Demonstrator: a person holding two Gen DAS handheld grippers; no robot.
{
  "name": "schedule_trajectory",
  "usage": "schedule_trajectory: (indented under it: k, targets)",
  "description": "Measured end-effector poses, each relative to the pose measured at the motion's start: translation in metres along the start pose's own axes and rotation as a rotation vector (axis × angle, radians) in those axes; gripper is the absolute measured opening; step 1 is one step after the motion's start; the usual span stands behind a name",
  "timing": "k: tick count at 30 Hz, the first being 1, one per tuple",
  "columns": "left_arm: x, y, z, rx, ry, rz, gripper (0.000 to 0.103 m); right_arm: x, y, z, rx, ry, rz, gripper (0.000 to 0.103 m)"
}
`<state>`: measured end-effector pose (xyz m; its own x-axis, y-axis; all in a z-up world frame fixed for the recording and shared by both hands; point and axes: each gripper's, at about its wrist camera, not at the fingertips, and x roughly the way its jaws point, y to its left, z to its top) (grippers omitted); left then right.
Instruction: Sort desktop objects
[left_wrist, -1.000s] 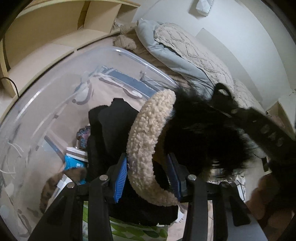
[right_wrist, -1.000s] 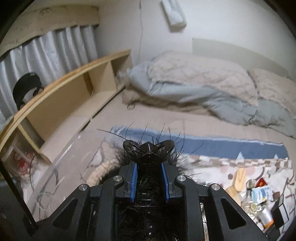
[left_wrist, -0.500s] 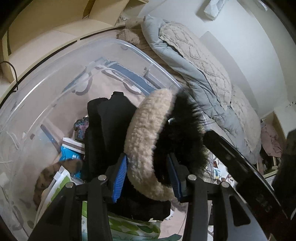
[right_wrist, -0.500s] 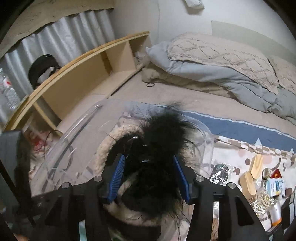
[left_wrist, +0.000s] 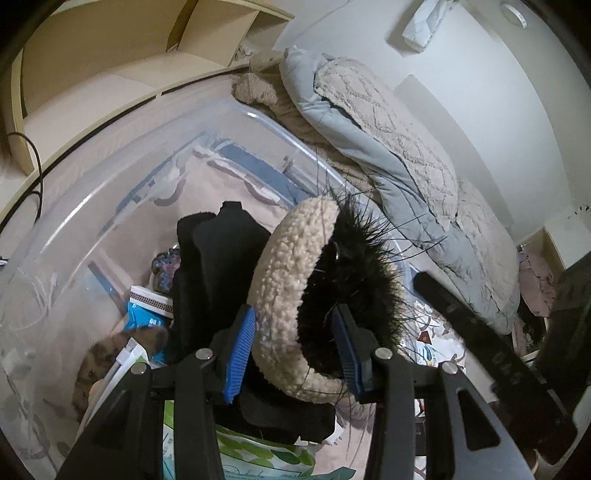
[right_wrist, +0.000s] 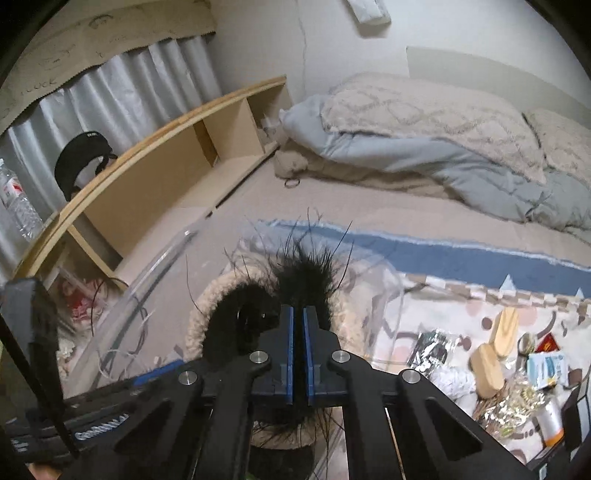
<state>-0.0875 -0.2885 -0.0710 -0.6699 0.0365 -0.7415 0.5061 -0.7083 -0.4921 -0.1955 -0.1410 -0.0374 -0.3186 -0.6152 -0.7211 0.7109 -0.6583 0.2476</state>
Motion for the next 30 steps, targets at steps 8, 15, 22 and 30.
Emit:
schedule_trajectory:
  k: [8,15,22,30]
  targets:
    - [-0.024,-0.016,-0.001,0.079,-0.080,0.034,0.042,-0.027,-0.003,-0.004,-0.041,-0.040,0.036,0.006]
    - [-0.048,-0.035,-0.012,0.179,-0.140,0.102,0.042,-0.067,-0.004,-0.009,-0.097,-0.137,0.052,0.006]
    - [-0.074,-0.055,-0.032,0.243,-0.185,0.130,0.042,-0.101,-0.011,-0.016,-0.136,-0.200,0.058,0.006]
    - [-0.105,-0.079,-0.055,0.291,-0.256,0.139,0.045,-0.134,-0.018,-0.030,-0.155,-0.235,0.060,0.006]
